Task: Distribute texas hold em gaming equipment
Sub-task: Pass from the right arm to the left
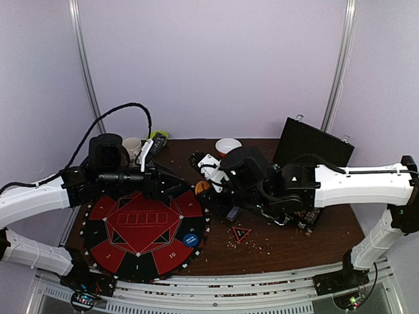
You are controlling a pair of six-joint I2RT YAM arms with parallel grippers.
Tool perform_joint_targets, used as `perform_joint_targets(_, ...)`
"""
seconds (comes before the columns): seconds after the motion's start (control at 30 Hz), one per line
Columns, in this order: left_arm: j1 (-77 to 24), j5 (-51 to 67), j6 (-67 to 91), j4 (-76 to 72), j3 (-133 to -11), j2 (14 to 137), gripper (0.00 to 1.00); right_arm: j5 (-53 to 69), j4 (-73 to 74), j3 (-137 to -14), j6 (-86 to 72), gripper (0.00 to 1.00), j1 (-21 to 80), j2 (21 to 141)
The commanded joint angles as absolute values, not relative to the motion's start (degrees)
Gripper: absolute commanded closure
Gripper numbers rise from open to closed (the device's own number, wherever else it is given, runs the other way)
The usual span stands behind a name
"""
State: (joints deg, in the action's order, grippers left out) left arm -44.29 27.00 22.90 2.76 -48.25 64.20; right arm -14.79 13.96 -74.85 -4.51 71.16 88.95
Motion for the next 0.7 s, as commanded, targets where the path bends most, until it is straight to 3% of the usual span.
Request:
perform_joint_targets(0.0,-44.02,29.79,24.44,-6.71,-45.81,61.65,0.34,-17.32,7.01,-77.1,2.07,0.72,72.09,91.01)
perform_joint_targets(0.2,-44.07,28.54,24.2,-3.81,-47.65,64.0,0.34,-19.16,7.19,-79.89,4.7,0.75,72.89,93.42)
perform_joint_targets(0.67,-44.92,30.91,21.9,-1.65,-48.02,67.44,0.62,-23.4,7.56,-81.36,8.09,0.79,74.35,95.18)
